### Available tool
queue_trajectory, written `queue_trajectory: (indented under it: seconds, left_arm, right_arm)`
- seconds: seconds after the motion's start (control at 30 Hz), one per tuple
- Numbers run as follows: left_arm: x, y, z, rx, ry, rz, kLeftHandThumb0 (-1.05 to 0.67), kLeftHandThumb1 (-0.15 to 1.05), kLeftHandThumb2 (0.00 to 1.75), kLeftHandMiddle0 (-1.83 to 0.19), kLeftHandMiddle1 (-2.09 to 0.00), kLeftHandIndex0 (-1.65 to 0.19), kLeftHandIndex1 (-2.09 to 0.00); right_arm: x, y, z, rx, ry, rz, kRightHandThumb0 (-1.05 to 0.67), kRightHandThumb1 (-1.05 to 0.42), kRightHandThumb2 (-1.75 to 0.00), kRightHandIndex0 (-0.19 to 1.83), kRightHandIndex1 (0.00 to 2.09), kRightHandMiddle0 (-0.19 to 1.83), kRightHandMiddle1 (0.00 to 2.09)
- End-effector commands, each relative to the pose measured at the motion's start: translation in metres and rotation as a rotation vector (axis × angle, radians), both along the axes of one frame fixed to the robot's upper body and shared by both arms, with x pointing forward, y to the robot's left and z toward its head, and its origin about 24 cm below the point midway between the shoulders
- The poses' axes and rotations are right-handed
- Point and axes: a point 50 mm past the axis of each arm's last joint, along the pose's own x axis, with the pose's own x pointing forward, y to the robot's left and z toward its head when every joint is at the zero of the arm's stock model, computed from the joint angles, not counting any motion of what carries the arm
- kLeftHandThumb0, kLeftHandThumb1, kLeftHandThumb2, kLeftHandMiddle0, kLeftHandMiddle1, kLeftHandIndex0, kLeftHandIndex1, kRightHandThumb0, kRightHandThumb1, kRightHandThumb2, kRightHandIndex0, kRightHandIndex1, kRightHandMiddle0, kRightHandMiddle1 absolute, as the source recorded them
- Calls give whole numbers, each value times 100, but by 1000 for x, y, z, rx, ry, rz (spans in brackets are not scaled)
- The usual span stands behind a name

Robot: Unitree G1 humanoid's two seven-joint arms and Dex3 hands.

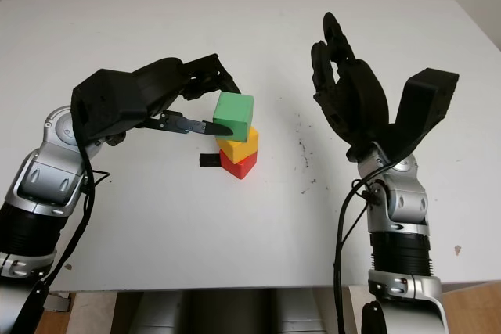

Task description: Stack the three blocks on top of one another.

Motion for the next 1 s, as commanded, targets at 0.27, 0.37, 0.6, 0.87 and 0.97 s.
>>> queue_trajectory:
  seconds: [0.27, 0.37, 0.6, 0.87, 0.97]
  left_arm:
    - [-5, -3, 1, 51, 4, -6, -57, 105, 13, 5, -5, 2, -66]
    - [-6, -3, 2, 48, 4, -15, -59, 104, 7, 7, -5, -6, -24]
    - [-10, -4, 4, 61, 17, -46, -68, 98, 4, 10, -4, 7, -7]
    - [-22, 1, 11, 58, 58, -135, -78, 92, 4, 19, 0, 19, 0]
    - [-26, 10, 13, 13, 85, -176, -87, 93, 5, 19, 0, 19, 0]
  right_arm:
    - [-3, -1, 0, -9, -12, -9, -55, -105, -71, -19, 2, -13, 0]
    - [-3, -2, 0, -5, -12, -3, -56, -105, -71, -19, 2, -14, 0]
    - [-2, -2, 0, 3, -8, -3, -57, -105, -68, -19, 2, -13, 0]
    - [-2, 0, -1, 3, -5, 7, -57, -105, -66, -19, 1, -15, 0]
    - [-3, 1, -2, -12, -8, 12, -58, -105, -66, -19, 0, -15, 0]
